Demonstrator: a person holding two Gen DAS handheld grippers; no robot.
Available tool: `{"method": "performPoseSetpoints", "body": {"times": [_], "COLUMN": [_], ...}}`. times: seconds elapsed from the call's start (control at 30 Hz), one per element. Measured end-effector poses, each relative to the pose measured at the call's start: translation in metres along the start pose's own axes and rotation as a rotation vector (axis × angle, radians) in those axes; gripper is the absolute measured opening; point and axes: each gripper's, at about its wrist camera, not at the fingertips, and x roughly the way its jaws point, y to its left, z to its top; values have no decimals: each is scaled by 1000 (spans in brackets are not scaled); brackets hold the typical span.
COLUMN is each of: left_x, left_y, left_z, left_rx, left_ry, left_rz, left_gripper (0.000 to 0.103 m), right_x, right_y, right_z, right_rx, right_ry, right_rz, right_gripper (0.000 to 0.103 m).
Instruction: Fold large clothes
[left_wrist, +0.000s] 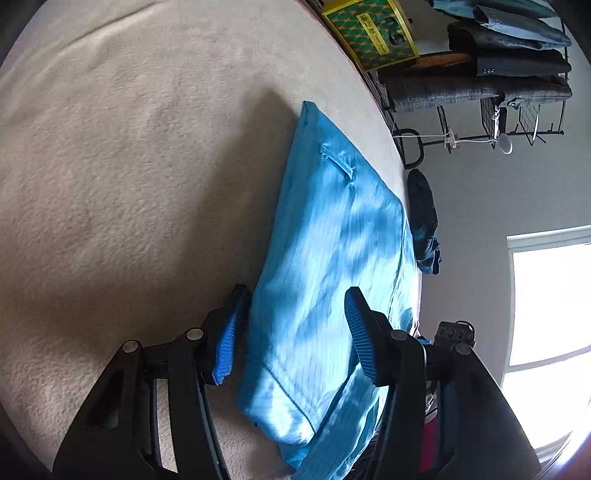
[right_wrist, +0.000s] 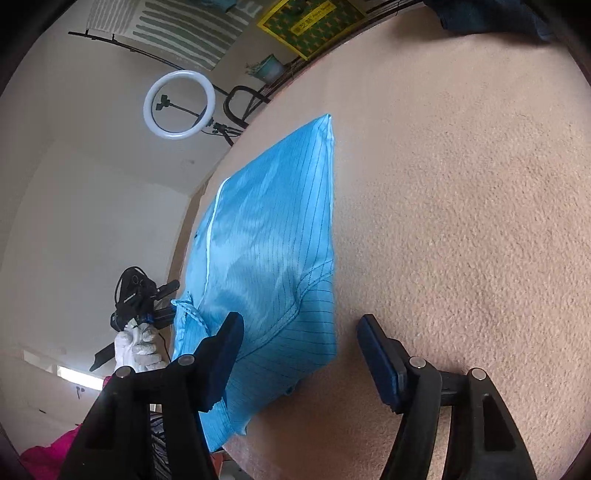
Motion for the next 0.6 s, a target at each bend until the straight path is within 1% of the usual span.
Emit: {"method": "performPoseSetpoints", "body": {"times": [0.03,0.13,0.27,0.33,0.37,0.4,0.43,0.5,0.57,0.6], "left_x": [2,9,18,23,24,28,29,33,34,34], "left_y": [0,-6,-14,-22,-21,-22,-23,-29,-35,-39], "left_z": [0,1,3,5,5,5,4,3,2,1], "left_rx": [0,7,4,18,21,23,26,41,67,83], "left_ry": [3,5,4,0,12,18,14,6,-3,-10], "left_rz": [-4,-3,-1,11,12,22,30,56,92,108], "left_gripper": [54,54,53,52,45,40,39,31,24,21], "right_x": [5,15,26,24,27,29,32,35,36,36], "right_y": [-1,-1,3,2,2,2,1,4,8,11], "right_z": [2,5,12,11,12,12,12,13,15,15], "right_rx": [9,16,21,26,29,30,27,19,5,-5], "right_ry": [13,20,19,15,20,27,32,32,34,33], "right_rz": [14,33,44,54,56,53,50,44,27,14], "right_gripper": [60,54,51,49,48,45,43,41,36,32]}}
